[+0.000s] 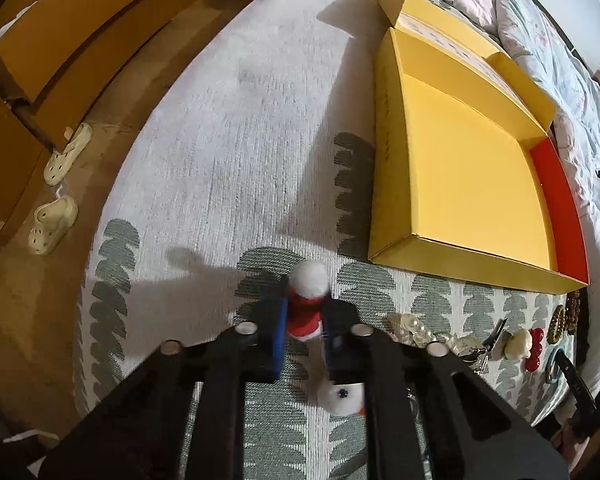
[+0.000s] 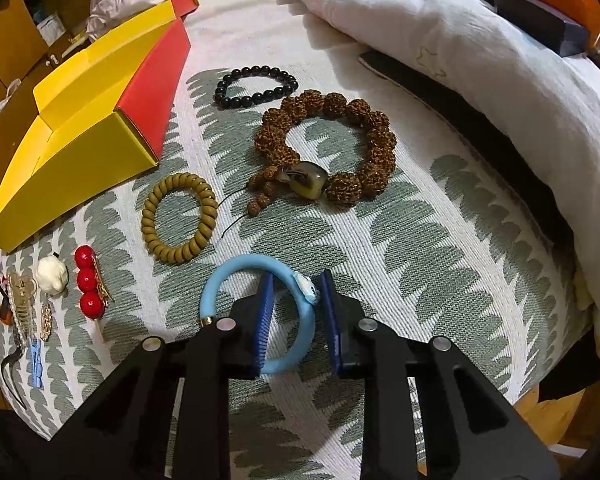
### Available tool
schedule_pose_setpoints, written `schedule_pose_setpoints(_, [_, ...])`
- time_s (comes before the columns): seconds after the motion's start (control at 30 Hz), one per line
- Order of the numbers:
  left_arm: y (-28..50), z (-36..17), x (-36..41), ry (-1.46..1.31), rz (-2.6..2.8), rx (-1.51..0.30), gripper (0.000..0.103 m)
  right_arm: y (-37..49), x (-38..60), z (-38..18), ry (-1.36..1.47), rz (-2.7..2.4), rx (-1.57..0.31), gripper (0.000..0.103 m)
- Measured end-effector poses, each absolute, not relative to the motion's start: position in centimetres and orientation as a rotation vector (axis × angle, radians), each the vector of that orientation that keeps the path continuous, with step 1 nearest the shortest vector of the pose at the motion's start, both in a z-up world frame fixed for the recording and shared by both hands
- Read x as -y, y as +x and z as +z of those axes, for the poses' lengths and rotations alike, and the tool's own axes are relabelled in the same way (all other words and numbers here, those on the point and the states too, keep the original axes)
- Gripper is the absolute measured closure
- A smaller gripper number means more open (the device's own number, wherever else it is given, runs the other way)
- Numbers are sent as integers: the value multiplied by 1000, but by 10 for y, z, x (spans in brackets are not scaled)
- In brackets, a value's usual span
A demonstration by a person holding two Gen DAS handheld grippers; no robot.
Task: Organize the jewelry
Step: 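Close the right tool on the blue bangle while the left tool grips the Santa-hat figure, then carry the bangle with the right tool while the left tool carries the Santa figure into the box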
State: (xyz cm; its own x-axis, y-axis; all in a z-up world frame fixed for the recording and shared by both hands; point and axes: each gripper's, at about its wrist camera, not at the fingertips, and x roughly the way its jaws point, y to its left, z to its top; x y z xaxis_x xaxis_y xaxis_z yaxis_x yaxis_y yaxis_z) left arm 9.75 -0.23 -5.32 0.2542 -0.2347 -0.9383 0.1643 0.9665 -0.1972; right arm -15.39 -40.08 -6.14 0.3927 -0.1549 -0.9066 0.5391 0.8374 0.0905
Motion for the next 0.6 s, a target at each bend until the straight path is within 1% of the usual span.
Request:
schedule_pose_setpoints(0.1, [97,-53,3,-63,-269,-1282,93,-154,403,-62,417,-453,-1081,82])
schedule_pose_setpoints(0.27, [93,-46,0,-68,-274,-1257,94,-158,407,-60,445,-452,-1070,88])
schedule_pose_setpoints(0.6, [86,-28,-6,-95,-307,-1204,95,-168,405,-46,458,-449,-1031,88])
